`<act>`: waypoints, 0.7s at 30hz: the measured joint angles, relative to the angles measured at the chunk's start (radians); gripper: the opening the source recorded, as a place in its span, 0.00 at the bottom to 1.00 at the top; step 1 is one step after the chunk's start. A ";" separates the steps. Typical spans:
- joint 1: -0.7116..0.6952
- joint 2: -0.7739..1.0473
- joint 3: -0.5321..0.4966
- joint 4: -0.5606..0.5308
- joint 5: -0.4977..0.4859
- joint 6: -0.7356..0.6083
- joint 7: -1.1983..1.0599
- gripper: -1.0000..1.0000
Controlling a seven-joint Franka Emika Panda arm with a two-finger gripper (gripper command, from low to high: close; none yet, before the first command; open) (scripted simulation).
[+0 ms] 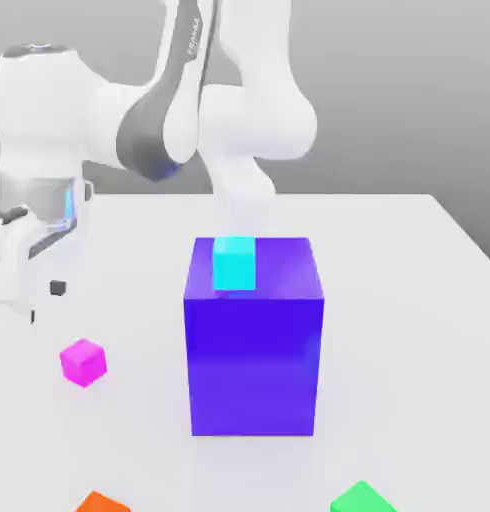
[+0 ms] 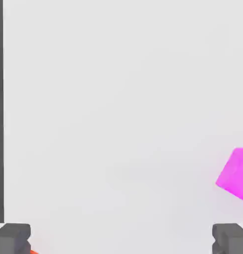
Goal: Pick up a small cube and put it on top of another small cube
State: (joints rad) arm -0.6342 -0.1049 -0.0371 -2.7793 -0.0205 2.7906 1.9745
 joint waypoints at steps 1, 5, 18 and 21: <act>-0.016 0.026 -0.011 -0.018 0.002 0.018 0.042 0.50; -0.089 0.139 -0.032 -0.069 0.032 0.101 0.158 0.50; -0.123 0.392 0.028 -0.030 0.078 0.309 0.141 0.00; -0.113 0.327 0.016 -0.042 0.071 0.255 0.146 0.00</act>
State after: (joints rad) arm -0.7468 0.2225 -0.0212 -2.8216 0.0506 3.0460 2.1206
